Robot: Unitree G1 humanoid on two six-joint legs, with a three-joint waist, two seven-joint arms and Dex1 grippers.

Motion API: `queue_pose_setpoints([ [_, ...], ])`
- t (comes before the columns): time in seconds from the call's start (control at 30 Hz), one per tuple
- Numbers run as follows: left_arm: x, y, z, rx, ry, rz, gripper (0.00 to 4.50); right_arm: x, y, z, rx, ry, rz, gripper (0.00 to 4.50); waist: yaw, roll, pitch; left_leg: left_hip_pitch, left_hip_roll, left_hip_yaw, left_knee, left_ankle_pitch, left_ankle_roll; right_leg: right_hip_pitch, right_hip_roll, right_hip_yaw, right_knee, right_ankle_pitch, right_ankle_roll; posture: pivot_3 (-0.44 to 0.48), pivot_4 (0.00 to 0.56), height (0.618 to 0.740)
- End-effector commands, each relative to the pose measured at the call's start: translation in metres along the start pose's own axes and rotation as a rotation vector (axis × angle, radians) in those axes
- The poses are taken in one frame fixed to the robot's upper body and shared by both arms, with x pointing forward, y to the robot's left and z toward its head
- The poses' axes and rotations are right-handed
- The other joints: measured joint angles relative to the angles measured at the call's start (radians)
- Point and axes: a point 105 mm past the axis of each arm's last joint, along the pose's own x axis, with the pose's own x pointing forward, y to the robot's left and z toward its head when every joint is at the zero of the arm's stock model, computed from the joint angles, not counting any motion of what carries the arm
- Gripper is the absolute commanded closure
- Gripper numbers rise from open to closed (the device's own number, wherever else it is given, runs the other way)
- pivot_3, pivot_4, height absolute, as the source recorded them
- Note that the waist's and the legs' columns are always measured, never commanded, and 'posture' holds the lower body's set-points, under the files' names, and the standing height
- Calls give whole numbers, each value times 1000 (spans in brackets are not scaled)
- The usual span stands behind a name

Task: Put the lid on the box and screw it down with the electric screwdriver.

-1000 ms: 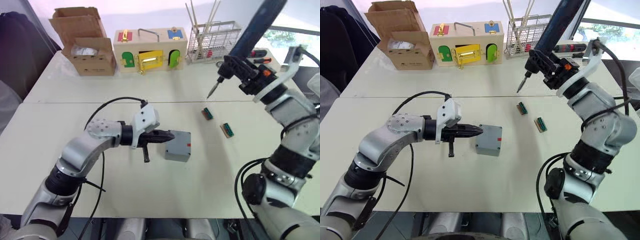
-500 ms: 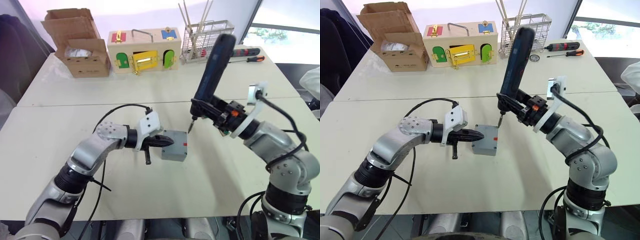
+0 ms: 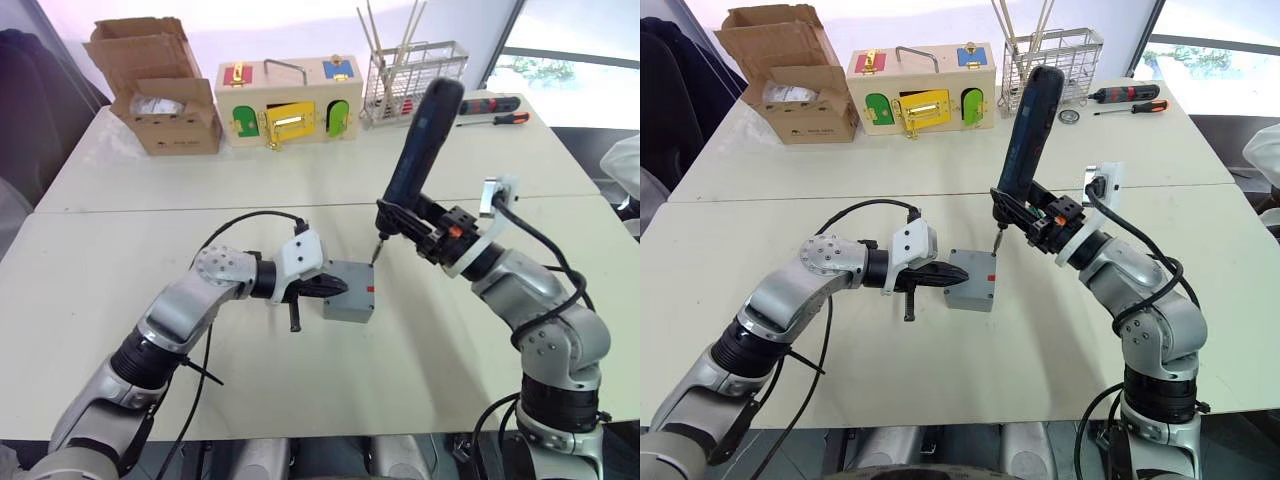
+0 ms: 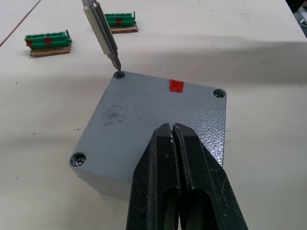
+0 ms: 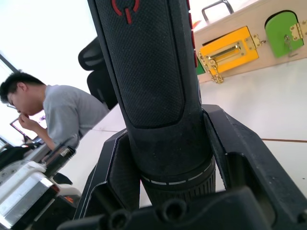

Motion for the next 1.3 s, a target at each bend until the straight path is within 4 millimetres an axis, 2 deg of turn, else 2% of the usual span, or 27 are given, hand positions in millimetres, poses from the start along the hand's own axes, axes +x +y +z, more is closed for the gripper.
queue_pose_setpoints([
  [0.03, 0, 1, -6, -16, 20, 13, 4500, 1, 6, 8, -54, -41, 28, 2764, 0, 0, 0, 0, 0, 0, 0, 0, 0, 0, 0, 0, 0, 0, 0, 0, 150, 730],
  [0.27, 1, 1, -7, -21, 20, 22, 4500, 3, 9, 0, -69, -21, 41, 2764, -1, 0, 0, 1, 0, 0, 0, 0, 0, 1, 0, 0, 0, 0, 0, 0, 150, 730],
  [0.47, 1, -1, -8, -28, 19, 23, 4500, 2, 26, -23, -108, 57, 119, 2764, 0, -1, -2, 2, 0, 0, 0, 0, 1, 2, 0, 0, 0, 0, 0, 0, 150, 730],
  [0.6, 2, -2, -8, -34, 17, 25, 4500, 1, 34, -46, -93, 92, 141, 2764, -1, -4, -9, 4, 0, 0, 0, -1, 1, 4, 0, 0, 0, 0, 0, 0, 150, 730],
  [0.87, 3, -3, -7, -40, 16, 27, 4500, 11, 47, -52, -91, 76, 170, 2764, -3, -7, -14, 16, 1, 0, -6, -5, 8, 12, 1, 0, -4, -1, 0, 0, 150, 730],
  [1.1, 3, -3, -6, -49, 18, 26, 4500, 5, 35, -72, -81, 110, 98, 2764, -6, -7, -20, 20, 2, 1, -16, -1, 1, 14, 3, 0, -13, -1, 0, 0, 150, 730],
  [1.2, 3, -3, -6, -54, 19, 23, 4500, 2, 30, -77, -104, 120, 78, 2764, -4, -7, -22, 22, 2, 1, -16, -2, 3, 18, 3, 0, -15, -1, 0, 0, 150, 730],
  [1.3, 3, -6, -10, -66, 33, 12, 4500, -2, 27, -80, -133, 125, 64, 2764, -2, -7, -22, 31, 2, 1, -18, -5, 7, 27, 3, 0, -17, -1, 0, 0, 150, 730],
])
